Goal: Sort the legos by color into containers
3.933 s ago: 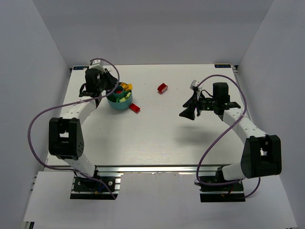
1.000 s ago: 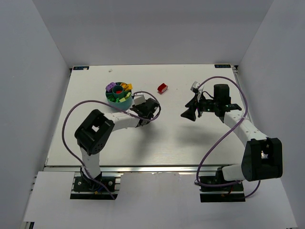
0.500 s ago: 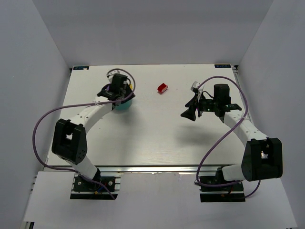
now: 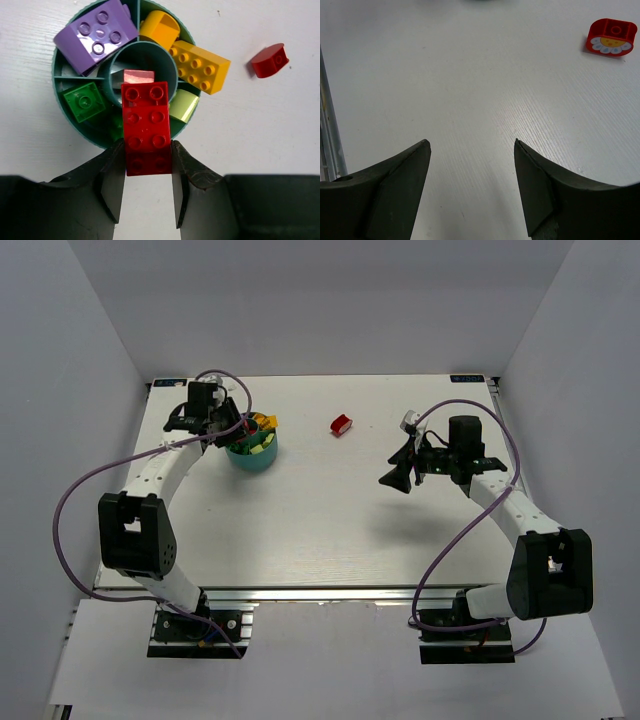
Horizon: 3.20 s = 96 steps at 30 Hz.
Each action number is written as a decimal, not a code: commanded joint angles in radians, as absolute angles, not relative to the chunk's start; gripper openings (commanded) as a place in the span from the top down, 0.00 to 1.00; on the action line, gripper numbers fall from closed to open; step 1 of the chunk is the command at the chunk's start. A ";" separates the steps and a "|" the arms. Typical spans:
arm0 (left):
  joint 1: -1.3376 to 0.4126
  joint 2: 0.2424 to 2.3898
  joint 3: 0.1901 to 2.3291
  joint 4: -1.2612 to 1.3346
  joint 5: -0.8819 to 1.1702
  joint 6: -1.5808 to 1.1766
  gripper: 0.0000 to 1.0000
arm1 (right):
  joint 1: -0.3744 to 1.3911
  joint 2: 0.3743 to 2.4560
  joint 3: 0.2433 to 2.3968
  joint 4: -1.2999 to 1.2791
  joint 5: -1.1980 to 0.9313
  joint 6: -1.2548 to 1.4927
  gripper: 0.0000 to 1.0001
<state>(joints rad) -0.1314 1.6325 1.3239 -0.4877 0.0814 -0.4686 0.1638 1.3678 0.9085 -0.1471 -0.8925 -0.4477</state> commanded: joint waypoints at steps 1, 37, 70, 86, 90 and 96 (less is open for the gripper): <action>-0.129 1.628 1.362 -0.471 0.147 -0.426 0.85 | 0.160 1.354 0.917 -0.110 -0.913 -0.443 0.27; -0.092 1.272 0.991 0.217 0.487 -0.388 0.82 | 0.363 1.561 1.276 0.020 -0.815 0.144 0.32; -0.104 0.946 0.621 0.393 0.575 -0.546 0.79 | 0.784 1.942 1.813 0.028 -0.554 0.703 0.41; -0.103 0.868 0.732 0.014 0.208 -0.407 0.02 | 0.782 2.022 1.928 0.086 -0.523 0.479 1.00; -0.100 0.857 0.816 -0.193 0.031 -0.423 0.02 | 0.778 2.086 1.988 0.095 -0.474 0.315 1.00; -0.081 0.966 1.004 -0.429 -0.057 -0.460 0.02 | 0.779 2.203 2.057 0.155 -0.347 0.164 1.00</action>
<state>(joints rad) -0.0921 0.9226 0.9165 -0.2443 0.0376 -0.4461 0.7799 2.1563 1.9972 0.0841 -0.4316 0.2909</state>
